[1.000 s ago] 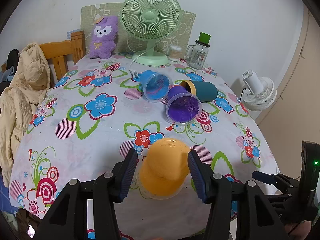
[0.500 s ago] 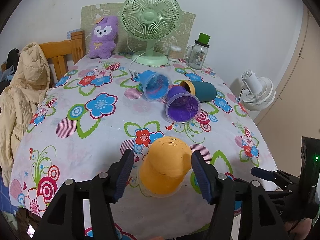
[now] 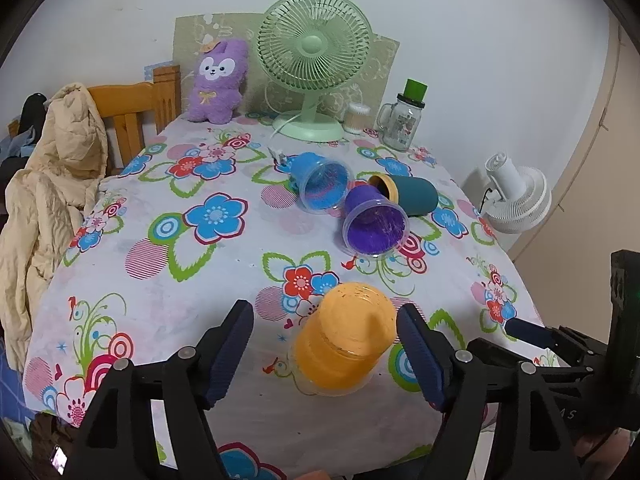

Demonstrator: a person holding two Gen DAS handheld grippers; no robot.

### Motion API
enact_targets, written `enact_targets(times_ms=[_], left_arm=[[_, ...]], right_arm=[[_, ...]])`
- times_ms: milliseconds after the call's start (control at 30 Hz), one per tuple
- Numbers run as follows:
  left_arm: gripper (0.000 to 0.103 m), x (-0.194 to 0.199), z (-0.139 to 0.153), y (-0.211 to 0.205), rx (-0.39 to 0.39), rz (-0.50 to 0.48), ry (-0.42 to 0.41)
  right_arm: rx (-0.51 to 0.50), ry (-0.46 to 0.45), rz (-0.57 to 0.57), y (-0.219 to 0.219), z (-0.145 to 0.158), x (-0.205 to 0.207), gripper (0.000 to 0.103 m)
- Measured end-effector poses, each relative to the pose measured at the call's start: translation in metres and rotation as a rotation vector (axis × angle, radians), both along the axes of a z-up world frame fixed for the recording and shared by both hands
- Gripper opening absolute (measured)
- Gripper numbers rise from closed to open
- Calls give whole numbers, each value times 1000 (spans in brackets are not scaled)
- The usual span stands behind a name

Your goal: Flip cup upside down

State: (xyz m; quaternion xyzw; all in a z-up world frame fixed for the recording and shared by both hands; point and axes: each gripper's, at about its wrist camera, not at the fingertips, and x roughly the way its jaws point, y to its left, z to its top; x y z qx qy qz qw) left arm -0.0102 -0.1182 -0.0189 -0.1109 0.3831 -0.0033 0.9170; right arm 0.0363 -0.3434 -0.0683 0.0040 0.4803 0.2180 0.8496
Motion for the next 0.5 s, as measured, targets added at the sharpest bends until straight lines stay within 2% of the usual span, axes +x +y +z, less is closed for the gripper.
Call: enact_targets(times_ms=[133,300,500], left_arm=[[80,-1,2,3,1,6,-7],[89,-3,5,4,22,22,-19],[92,-7,11,8,26,37,-37]], right_arm=[[-6,-24,5,6,8,0,83],[-40,-60,15,16,18,-1,83],[-55,-115,26,25,34,-2,85]])
